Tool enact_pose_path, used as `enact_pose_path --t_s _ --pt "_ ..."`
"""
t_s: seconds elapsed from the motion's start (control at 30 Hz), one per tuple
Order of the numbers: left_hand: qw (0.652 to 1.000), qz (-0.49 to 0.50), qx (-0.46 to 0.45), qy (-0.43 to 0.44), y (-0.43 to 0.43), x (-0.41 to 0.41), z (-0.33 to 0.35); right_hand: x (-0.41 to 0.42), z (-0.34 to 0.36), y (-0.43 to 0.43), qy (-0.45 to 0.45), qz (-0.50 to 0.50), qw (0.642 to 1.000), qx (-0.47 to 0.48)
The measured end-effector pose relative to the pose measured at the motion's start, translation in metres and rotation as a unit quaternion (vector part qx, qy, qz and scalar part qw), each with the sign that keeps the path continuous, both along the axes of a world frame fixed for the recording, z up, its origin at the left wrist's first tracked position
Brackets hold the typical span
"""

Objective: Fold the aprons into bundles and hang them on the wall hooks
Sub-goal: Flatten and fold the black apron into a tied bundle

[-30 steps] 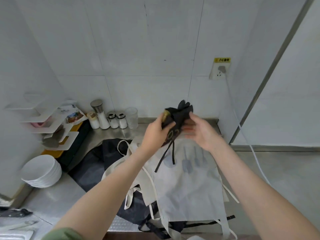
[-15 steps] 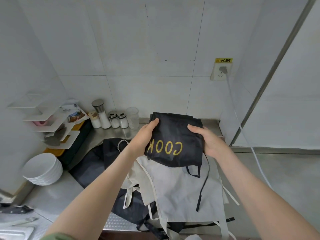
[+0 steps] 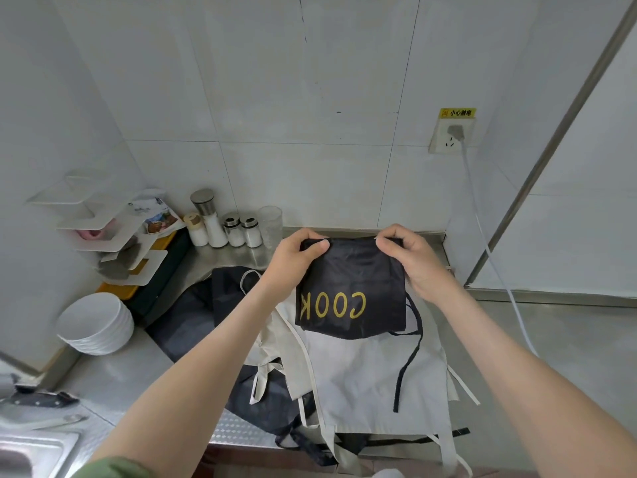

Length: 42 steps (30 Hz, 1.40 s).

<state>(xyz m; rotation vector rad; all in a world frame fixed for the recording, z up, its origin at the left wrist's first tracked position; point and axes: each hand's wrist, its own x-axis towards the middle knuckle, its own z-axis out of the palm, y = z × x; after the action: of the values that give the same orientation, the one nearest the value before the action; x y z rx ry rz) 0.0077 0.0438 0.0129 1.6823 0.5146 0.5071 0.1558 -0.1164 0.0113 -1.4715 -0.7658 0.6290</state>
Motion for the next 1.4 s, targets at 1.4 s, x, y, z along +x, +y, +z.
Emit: enact_pose_path --t_s 1.4 --pt "0.937 0.149 -0.311 -0.061 -0.022 0.022 -0.017 -0.011 -0.015 -0.020 0.150 0.113 0.981 0.049"
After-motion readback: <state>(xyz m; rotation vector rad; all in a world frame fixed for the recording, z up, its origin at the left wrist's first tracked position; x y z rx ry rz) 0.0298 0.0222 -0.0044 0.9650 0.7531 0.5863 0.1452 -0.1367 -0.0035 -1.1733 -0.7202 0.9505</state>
